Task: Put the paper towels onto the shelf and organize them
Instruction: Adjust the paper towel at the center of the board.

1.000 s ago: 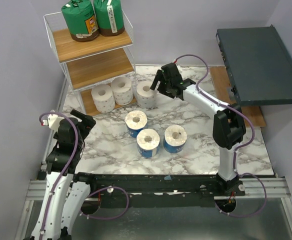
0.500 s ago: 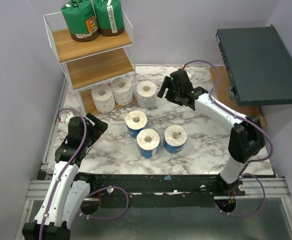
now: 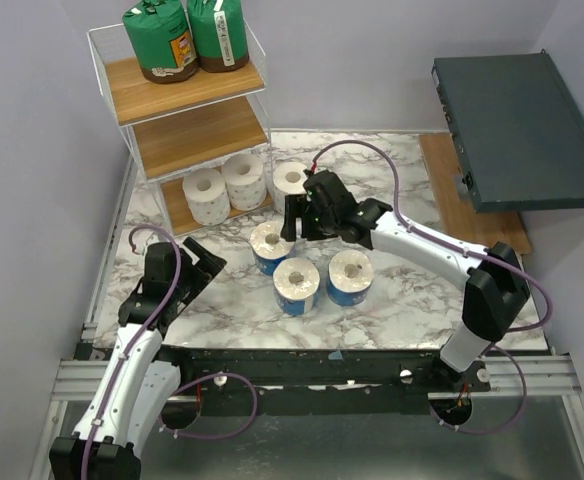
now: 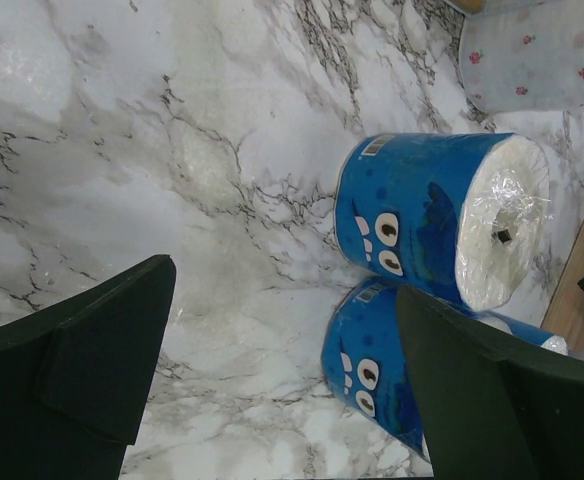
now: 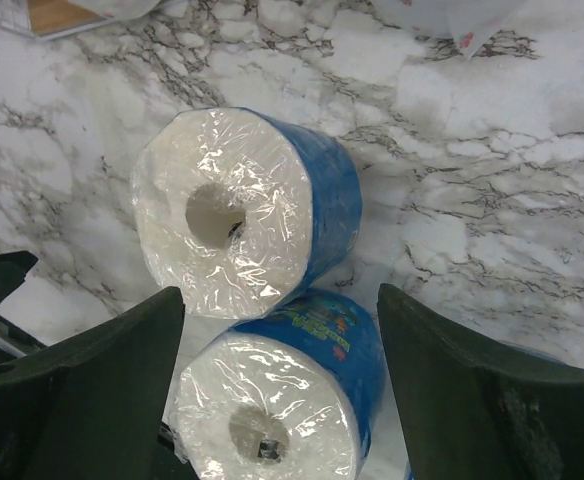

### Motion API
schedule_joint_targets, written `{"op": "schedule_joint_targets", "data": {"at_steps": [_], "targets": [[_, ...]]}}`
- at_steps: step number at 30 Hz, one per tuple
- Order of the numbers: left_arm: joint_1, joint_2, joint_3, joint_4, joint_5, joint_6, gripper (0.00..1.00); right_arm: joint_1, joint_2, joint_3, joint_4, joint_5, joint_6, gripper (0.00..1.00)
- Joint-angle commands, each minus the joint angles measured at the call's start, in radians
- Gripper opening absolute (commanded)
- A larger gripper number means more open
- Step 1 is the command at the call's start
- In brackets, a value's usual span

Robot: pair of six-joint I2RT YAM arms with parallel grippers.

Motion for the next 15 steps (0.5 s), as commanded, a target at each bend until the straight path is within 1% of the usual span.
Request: {"op": "schedule_joint_targets", "data": {"at_steps": [1, 9, 15], "targets": [[0.006, -0.006, -0.028, 0.047, 0.070, -0.023, 0.98, 0.021, 0.040, -0.003, 0.003, -0.020, -0.042, 0.81], [0.005, -0.046, -0.045, 0.037, 0.084, -0.010, 0.99, 0.032, 0.129, 0.064, 0.004, -0.003, -0.069, 0.79], [0.006, -0.092, -0.053, 0.002, 0.066, 0.002, 0.99, 0.032, 0.178, 0.101, -0.002, -0.005, -0.090, 0.78]]}}
